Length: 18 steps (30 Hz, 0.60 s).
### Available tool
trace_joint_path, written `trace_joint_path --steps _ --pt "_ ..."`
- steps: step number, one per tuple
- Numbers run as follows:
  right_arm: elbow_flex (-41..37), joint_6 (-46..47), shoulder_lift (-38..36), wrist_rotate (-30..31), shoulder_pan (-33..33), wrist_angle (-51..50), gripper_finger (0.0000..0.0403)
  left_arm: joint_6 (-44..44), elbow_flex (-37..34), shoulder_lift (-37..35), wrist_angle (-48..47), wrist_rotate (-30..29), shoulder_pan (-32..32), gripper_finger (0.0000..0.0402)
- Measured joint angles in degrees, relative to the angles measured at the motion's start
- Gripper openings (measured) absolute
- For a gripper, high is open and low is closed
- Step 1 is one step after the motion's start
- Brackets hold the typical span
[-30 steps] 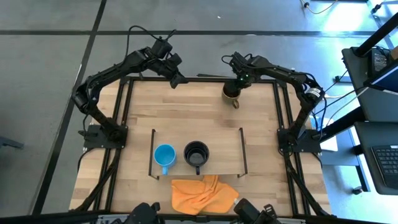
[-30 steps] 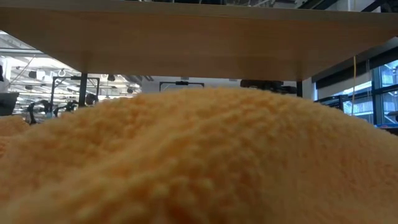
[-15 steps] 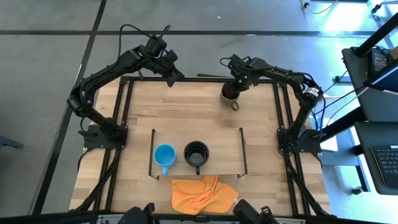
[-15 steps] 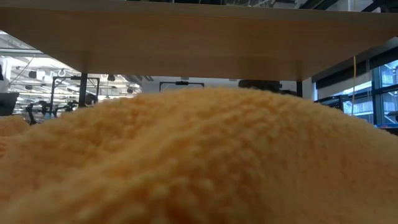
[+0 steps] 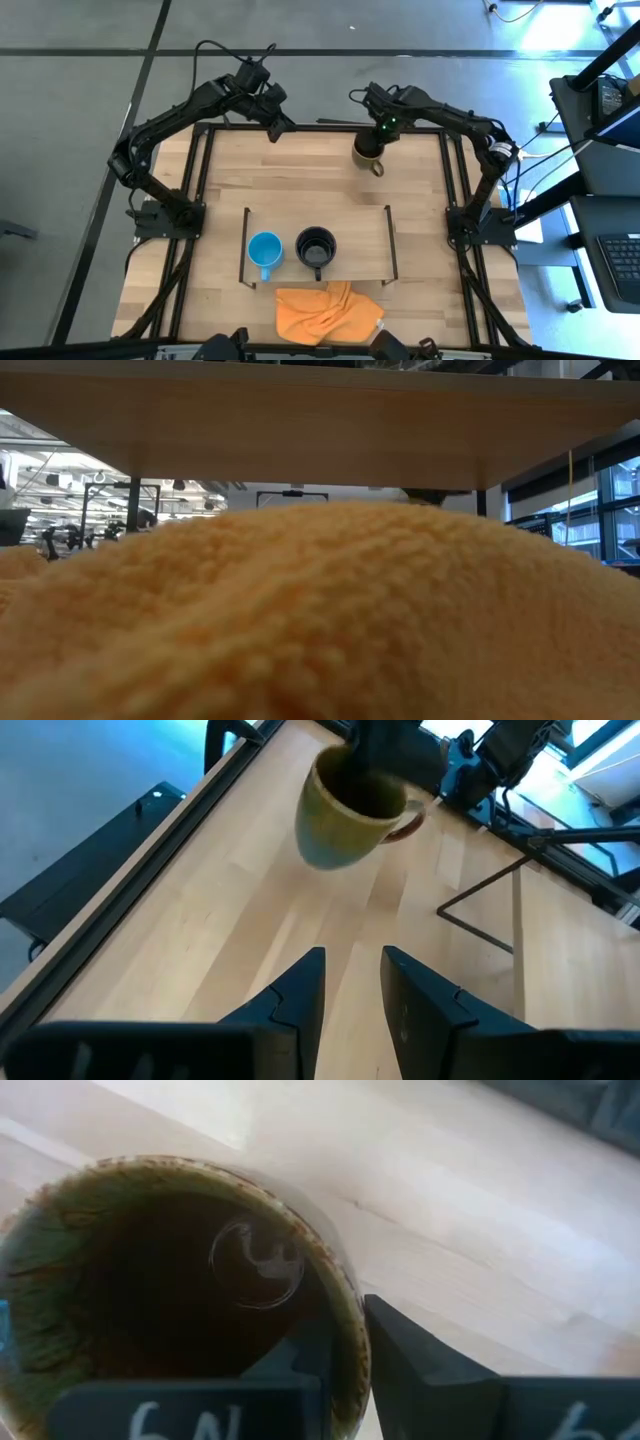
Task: Stack small to large cups/mugs on shelf
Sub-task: Put the brown mug on the shelf
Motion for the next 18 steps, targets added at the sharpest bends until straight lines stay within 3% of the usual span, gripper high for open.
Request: trace_joint_path --steps 7,18 --pt "12.49 2.94 -0.06 4.29 3.02 -11.11 0.0045 2.97 0.00 0.02 -3.74 -2.38 0.01 0.0094" --pt "28.98 17.44 -0.24 5.27 11.54 -25.13 0.0047 7.70 0.00 -3.38 -6.81 -13.88 0.14 0.0094"
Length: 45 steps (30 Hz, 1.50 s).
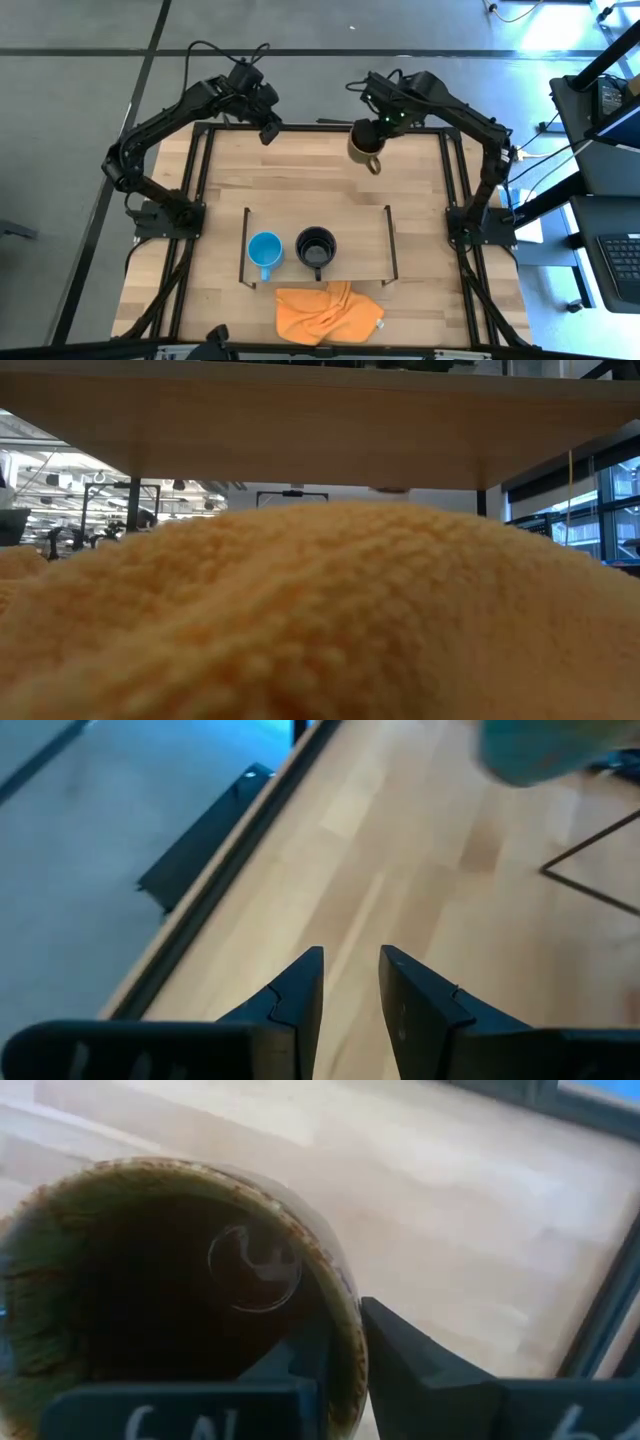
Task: Stack small to large cups/mugs on shelf
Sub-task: Put the brown mug on the shelf
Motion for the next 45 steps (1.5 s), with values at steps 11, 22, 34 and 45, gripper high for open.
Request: trace_joint_path --steps 11,22,34,45 --pt "6.88 19.35 -0.02 1.33 16.01 0.16 0.0048 4.96 -0.51 -1.00 -3.94 -3.74 1.59 0.0094" --pt "7.30 33.39 0.01 7.76 29.19 0.19 0.0048 3.75 -13.17 -6.69 2.16 1.12 2.07 0.0094" --pt "7.24 37.18 0.00 11.20 36.85 0.31 0.0045 -2.84 -19.30 -17.24 5.99 0.61 1.59 0.0094" --pt "7.15 28.68 -1.76 11.58 36.40 0.31 0.0043 -12.80 -19.30 -23.52 4.85 0.59 -6.49 0.0094"
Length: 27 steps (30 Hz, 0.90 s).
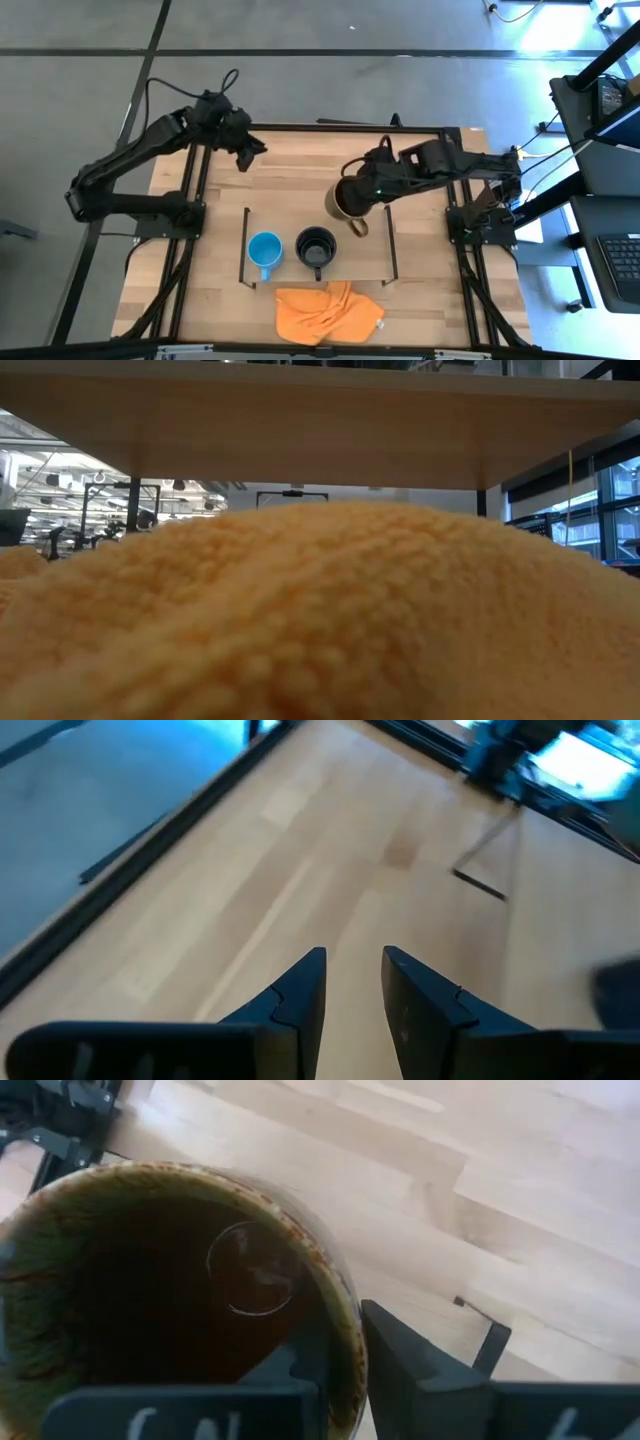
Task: Stack small to large cups/mugs on shelf
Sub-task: Put the brown mug on the shelf
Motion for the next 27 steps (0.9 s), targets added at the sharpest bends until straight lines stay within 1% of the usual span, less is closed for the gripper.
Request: trace_joint_path --steps 2,5,7,12,17,22,27 --pt "-0.01 0.68 -0.54 0.10 -0.02 0.00 0.0043 -0.10 0.00 -0.95 -0.69 -0.47 -1.98 0.0094" --pt "-1.04 4.46 -0.96 0.54 1.25 0.07 0.0043 0.20 0.00 -1.76 -1.73 -2.62 -4.40 0.0094" --pt "-2.38 7.60 -1.02 -0.25 2.60 0.09 0.0043 1.32 -0.02 -2.01 -1.87 -3.77 -5.17 0.0094" --pt "-5.02 12.93 -0.95 -4.69 4.64 -0.17 0.0043 3.92 -0.02 -2.20 -3.09 -4.32 -5.23 0.0094" --pt "-5.05 16.60 -0.95 -4.45 4.99 0.07 0.0044 6.78 -0.02 -2.18 -3.78 -4.46 -5.23 0.0094" --pt "-5.05 16.88 -0.98 -7.05 4.99 0.04 0.0045 8.12 -0.02 -2.18 -3.04 -4.44 -4.83 0.0094" --pt "-5.05 17.81 -0.98 -7.14 4.86 0.02 0.0045 9.54 -0.02 -2.18 -2.90 -4.39 -3.50 0.0094"
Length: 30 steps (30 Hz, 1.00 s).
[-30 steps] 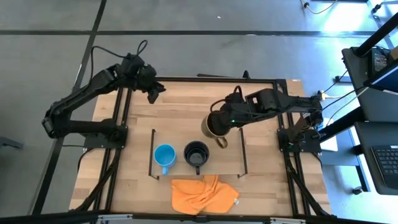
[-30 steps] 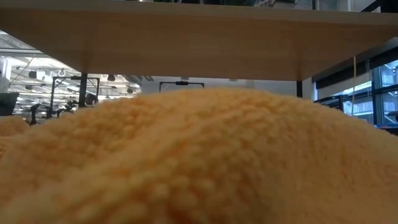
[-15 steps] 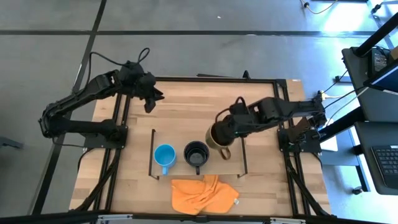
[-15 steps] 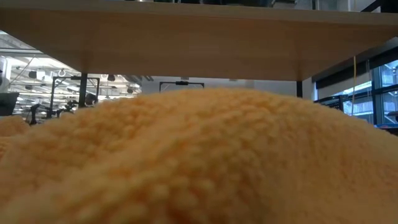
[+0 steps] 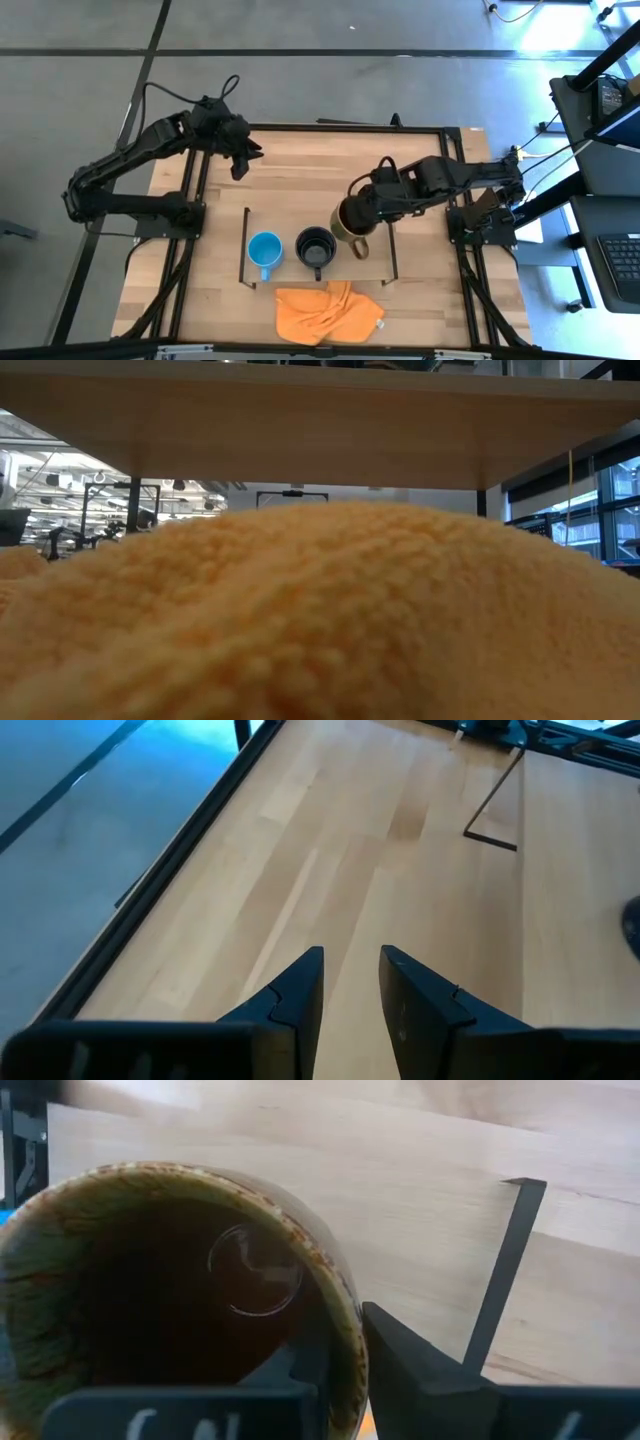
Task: Stack small to large cups/mugs on shelf
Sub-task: Put the brown mug on the shelf
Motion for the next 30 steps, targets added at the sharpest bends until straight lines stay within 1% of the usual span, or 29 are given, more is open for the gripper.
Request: trace_joint_path --steps 2,4,9,18,25,30 --pt "-0.88 0.12 -0.11 0.12 -0.04 0.33 0.0045 0.02 0.00 0.00 0.00 0.00 0.45 0.0094" --pt "-3.40 0.42 -0.78 0.09 -0.04 0.27 0.0045 0.07 0.00 0.00 -0.02 0.00 0.69 0.0094" --pt "-8.23 1.63 -1.67 -3.23 0.07 0.02 0.0045 0.11 0.00 0.02 -0.86 0.04 0.69 0.0094" --pt "-9.02 3.53 -3.82 -3.39 1.98 0.11 0.0046 -0.04 0.00 0.03 -1.25 0.04 0.69 0.0094" --pt "-14.82 6.97 -5.82 -4.61 3.84 -0.28 0.0046 -1.80 0.00 0.04 0.32 0.04 0.69 0.0094" --pt "-14.86 7.92 -6.03 -4.96 4.54 0.16 0.0046 -2.01 0.00 0.04 0.39 0.04 0.69 0.0094"
